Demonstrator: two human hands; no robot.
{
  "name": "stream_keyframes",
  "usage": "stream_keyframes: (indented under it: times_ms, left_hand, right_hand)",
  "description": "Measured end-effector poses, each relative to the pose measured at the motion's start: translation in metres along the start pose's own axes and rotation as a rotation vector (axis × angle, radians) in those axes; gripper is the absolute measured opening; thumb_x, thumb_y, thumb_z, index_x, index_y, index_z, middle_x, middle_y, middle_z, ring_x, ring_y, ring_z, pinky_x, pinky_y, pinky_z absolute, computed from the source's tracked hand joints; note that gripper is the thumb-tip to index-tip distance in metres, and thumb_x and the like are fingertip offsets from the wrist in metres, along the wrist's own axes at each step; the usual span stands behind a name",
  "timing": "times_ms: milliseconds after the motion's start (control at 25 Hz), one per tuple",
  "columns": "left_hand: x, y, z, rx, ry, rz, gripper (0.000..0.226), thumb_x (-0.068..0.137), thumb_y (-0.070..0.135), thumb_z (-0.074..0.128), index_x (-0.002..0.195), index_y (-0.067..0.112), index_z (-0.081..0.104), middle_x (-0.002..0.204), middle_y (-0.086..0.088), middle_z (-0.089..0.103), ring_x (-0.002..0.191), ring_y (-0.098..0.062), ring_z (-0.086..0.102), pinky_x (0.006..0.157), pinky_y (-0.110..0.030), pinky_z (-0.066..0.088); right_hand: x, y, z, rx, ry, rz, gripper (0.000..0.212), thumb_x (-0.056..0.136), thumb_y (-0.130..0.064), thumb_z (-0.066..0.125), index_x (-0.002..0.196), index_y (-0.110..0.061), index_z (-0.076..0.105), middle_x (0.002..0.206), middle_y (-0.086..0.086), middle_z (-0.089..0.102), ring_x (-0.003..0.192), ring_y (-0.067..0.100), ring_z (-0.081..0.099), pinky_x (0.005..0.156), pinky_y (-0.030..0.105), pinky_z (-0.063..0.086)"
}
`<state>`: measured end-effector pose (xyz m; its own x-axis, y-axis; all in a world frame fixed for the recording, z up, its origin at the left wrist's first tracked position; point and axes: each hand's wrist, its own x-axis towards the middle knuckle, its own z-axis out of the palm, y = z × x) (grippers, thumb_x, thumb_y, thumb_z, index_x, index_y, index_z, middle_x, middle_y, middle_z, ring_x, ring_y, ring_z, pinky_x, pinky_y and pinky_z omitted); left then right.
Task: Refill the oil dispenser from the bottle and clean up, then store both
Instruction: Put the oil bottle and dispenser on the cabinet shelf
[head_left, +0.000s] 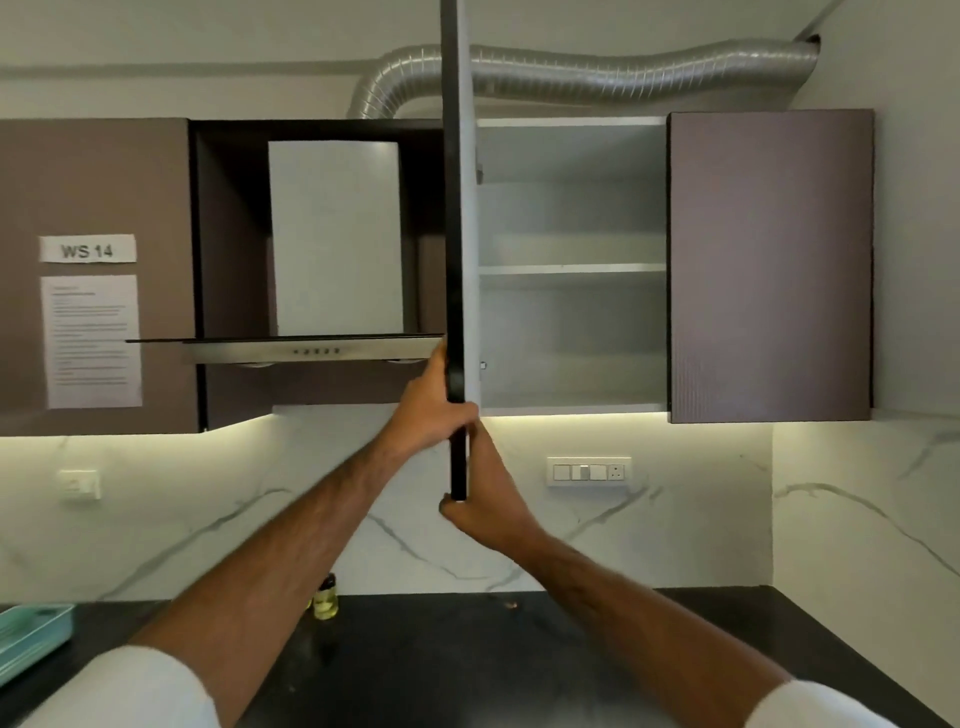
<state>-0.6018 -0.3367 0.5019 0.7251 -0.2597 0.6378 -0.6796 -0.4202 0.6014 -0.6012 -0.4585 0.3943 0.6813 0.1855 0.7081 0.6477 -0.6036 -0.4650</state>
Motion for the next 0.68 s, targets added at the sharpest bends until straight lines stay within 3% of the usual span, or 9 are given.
stream_keyframes:
  times_ms: [80,160,280,360,520,680]
  left_hand:
    - [-0.02,-0.018,0.012,-0.017,-0.006,0.011,0.088,0.093,0.017,0.072,0.161,0.03,0.017,0.133,0.004,0.058,0.116,-0.015,0.061,0.092,-0.026,0.053]
    - [-0.034,-0.033,0.025,-0.027,-0.023,-0.035,0.083,0.095,0.022,0.07,0.159,0.029,0.018,0.135,-0.002,0.061,0.113,-0.017,0.063,0.091,-0.028,0.054]
    - [-0.052,-0.061,0.042,0.014,-0.069,-0.111,0.084,0.094,0.028,0.072,0.159,0.029,0.019,0.143,-0.004,0.058,0.12,-0.025,0.064,0.095,-0.034,0.057]
    - [-0.071,-0.085,0.051,0.1,-0.097,-0.117,0.081,0.094,0.032,0.07,0.158,0.032,0.02,0.153,0.0,0.05,0.128,-0.026,0.061,0.103,-0.043,0.054]
    - [-0.126,-0.157,0.046,0.228,-0.14,-0.175,0.064,0.1,0.029,0.06,0.155,0.031,0.027,0.159,0.004,0.041,0.135,-0.02,0.052,0.11,-0.044,0.046]
    - [-0.186,-0.252,0.015,0.362,-0.204,-0.305,0.048,0.1,0.031,0.056,0.145,0.026,0.042,0.15,0.007,0.047,0.115,-0.011,0.061,0.093,-0.029,0.047]
  right_hand:
    - [-0.003,0.007,0.012,0.008,0.074,0.034,0.102,0.084,-0.009,0.076,0.161,-0.025,0.012,0.164,-0.005,0.029,0.149,0.012,0.032,0.12,0.031,0.035]
    - [-0.01,0.018,0.021,0.008,0.083,0.056,0.096,0.088,-0.008,0.074,0.162,-0.02,0.014,0.162,-0.004,0.034,0.143,0.002,0.037,0.119,0.029,0.038]
    - [-0.023,0.025,0.036,0.042,0.103,0.065,0.087,0.094,-0.013,0.072,0.162,-0.024,0.018,0.156,-0.015,0.034,0.137,-0.018,0.031,0.11,0.006,0.031]
    - [-0.033,0.032,0.05,0.055,0.106,0.122,0.086,0.095,-0.017,0.071,0.162,-0.023,0.017,0.156,-0.016,0.031,0.14,-0.013,0.026,0.109,0.004,0.026]
    - [-0.058,0.063,0.092,-0.118,-0.077,0.254,0.082,0.097,-0.018,0.065,0.162,-0.018,0.015,0.168,0.003,0.02,0.152,0.019,0.027,0.118,0.032,0.027]
    - [-0.072,0.086,0.153,-0.151,-0.304,0.258,0.075,0.091,-0.016,0.061,0.157,-0.019,0.025,0.162,0.005,0.028,0.143,0.024,0.041,0.113,0.033,0.035]
